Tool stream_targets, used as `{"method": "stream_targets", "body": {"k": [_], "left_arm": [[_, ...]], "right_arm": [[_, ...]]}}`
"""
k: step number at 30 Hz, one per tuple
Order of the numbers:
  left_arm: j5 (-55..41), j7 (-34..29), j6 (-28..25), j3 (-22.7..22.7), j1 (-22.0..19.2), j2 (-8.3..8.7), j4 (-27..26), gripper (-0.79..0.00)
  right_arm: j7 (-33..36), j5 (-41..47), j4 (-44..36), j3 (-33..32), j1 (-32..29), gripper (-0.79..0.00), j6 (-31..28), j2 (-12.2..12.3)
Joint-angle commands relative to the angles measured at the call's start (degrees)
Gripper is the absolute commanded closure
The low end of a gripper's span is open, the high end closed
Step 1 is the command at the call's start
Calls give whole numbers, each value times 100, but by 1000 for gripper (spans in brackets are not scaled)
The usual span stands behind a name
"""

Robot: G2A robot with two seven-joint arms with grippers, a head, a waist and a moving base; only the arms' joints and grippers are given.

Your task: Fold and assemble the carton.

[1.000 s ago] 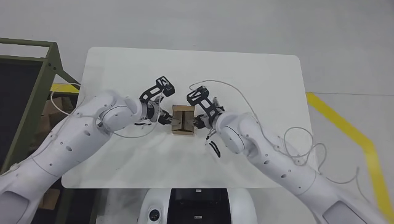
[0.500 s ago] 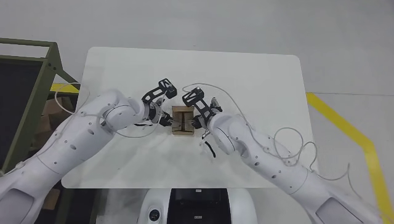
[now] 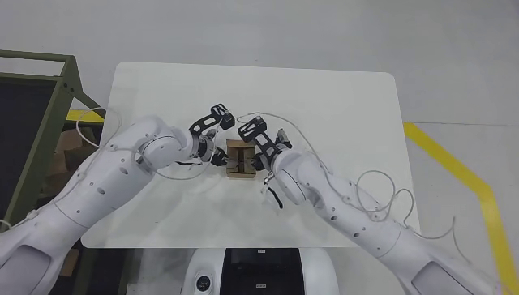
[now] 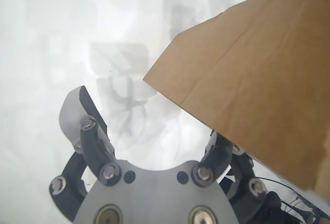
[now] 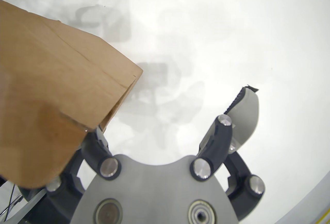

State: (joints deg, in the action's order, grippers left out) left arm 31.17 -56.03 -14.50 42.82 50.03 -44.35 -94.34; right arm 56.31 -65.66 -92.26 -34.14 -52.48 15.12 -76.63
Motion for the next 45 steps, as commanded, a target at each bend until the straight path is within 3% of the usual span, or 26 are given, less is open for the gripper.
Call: {"method": "stream_targets", "body": {"k": [1,34,45], "left_arm": [[6,-20,-4,-4,-11,-20,16,-785],[69,-290,-99,87,-23,-256,259,-785],[141,-186,-139,224,78,-278,173,-785]], "right_arm": [[10,-36,-11,-26,-28,-785,-14,-11],[310,-547,105,-299,-271,-785,-257,-279],[33,-470,-75,-661,-477,-785,-374,-298]]}}
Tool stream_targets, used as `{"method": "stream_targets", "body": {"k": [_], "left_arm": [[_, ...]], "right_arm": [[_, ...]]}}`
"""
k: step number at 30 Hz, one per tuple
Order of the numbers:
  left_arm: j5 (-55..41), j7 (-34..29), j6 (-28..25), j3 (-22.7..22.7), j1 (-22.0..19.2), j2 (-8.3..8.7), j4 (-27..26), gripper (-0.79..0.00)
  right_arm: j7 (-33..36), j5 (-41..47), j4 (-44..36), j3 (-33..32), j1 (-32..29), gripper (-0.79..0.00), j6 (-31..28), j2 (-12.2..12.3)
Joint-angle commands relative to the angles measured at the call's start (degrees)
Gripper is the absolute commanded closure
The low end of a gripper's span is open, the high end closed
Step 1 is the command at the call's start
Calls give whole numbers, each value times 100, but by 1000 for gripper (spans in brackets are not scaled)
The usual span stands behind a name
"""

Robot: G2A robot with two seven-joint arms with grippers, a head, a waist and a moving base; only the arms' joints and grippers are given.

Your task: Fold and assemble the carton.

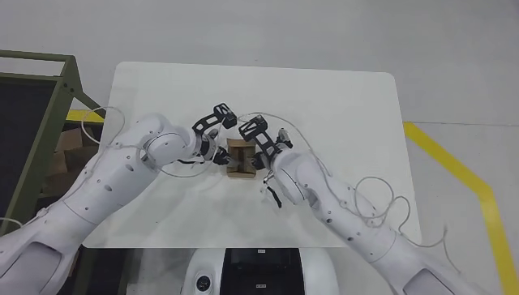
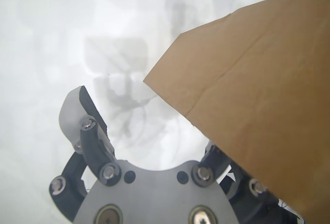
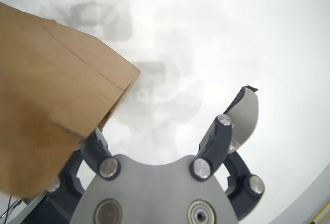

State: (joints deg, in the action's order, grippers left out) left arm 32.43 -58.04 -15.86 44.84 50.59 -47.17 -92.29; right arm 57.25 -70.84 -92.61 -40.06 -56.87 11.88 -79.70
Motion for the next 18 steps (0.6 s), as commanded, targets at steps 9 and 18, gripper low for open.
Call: {"method": "stream_targets", "body": {"k": [9,18], "left_arm": [[-45,185,-252,382,268,86,-309,-785],[-444,390,-725,1063,659,255,-510,-785]], "right_arm": [[-397,242,-464,-665,-468,-785,-463,126],[-833,903,-851,-1230,-799,-785,-1072,209]]}}
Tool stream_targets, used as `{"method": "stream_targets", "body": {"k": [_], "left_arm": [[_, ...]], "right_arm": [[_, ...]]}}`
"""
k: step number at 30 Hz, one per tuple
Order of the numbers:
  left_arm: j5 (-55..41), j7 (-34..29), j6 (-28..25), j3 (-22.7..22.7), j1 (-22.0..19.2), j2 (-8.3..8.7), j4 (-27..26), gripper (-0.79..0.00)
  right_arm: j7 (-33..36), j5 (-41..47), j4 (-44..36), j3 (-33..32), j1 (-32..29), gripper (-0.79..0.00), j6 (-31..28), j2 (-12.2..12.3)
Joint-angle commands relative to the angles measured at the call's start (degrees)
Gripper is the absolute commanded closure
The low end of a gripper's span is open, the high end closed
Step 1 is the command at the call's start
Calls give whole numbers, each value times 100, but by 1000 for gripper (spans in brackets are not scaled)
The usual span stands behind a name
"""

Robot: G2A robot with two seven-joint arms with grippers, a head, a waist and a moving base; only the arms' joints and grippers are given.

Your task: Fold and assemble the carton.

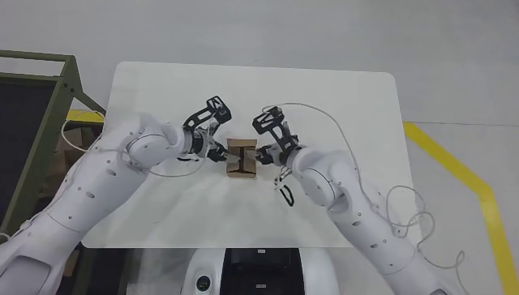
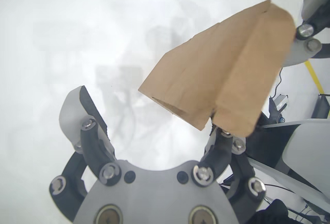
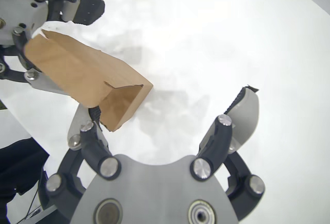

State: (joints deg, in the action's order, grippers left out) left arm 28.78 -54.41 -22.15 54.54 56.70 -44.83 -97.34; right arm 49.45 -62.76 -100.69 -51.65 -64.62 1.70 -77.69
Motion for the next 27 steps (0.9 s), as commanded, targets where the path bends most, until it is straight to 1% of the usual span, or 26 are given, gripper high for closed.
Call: {"method": "stream_targets", "body": {"k": [1,5,10,15,21,27], "left_arm": [[-140,67,-156,189,95,43,-11,-785],[-296,246,-329,542,300,120,-65,-785],[-447,542,-616,893,534,185,-182,-785],[-480,835,-595,1170,752,222,-262,-785],[-551,1013,-525,1327,892,227,-276,-785],[-534,925,-400,1271,847,194,-211,-785]], "right_arm": [[-113,195,-89,-140,-50,-785,-122,15],[-337,633,-215,-436,-155,-785,-332,45],[-497,843,-246,-598,-202,-785,-229,49],[-372,855,-38,-585,-31,-785,-7,25],[-169,759,163,-446,184,-785,130,-12],[16,680,211,-382,253,-785,73,-16]]}}
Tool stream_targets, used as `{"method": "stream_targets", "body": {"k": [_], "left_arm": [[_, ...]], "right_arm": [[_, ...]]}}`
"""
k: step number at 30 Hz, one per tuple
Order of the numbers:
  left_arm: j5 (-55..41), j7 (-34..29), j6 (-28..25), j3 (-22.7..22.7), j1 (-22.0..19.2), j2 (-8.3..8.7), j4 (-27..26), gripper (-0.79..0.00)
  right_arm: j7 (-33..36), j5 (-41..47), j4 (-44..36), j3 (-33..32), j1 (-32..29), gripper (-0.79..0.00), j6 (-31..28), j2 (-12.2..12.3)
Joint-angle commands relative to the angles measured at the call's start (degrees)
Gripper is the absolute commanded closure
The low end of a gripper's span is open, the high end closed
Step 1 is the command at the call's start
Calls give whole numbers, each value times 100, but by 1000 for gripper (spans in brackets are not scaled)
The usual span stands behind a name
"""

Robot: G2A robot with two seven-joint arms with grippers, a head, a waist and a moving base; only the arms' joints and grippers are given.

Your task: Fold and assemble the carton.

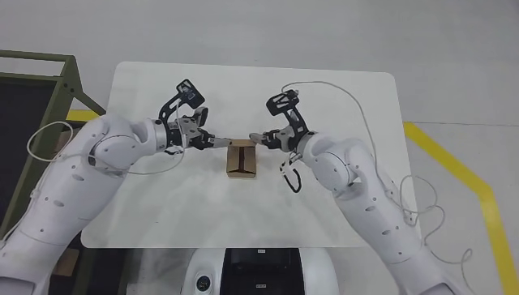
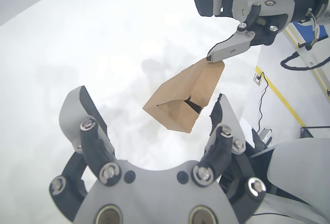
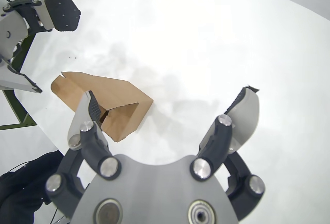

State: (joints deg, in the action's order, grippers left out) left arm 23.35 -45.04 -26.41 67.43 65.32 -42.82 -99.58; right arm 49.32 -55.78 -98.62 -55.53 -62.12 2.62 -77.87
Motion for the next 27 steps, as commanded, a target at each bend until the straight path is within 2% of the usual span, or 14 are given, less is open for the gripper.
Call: {"method": "stream_targets", "body": {"k": [1,10,18,27], "left_arm": [[30,-21,60,-35,-32,-15,22,-785],[145,-88,305,-220,-161,-95,60,-785],[302,-333,239,-394,-279,-145,131,-785],[437,-486,309,-662,-437,-235,268,-785]], "right_arm": [[51,-31,7,12,1,-785,-37,3],[182,-222,-35,77,-56,-785,-284,27],[125,-490,-147,134,-167,-785,-620,62],[140,-623,-98,188,-261,-785,-700,75]]}}
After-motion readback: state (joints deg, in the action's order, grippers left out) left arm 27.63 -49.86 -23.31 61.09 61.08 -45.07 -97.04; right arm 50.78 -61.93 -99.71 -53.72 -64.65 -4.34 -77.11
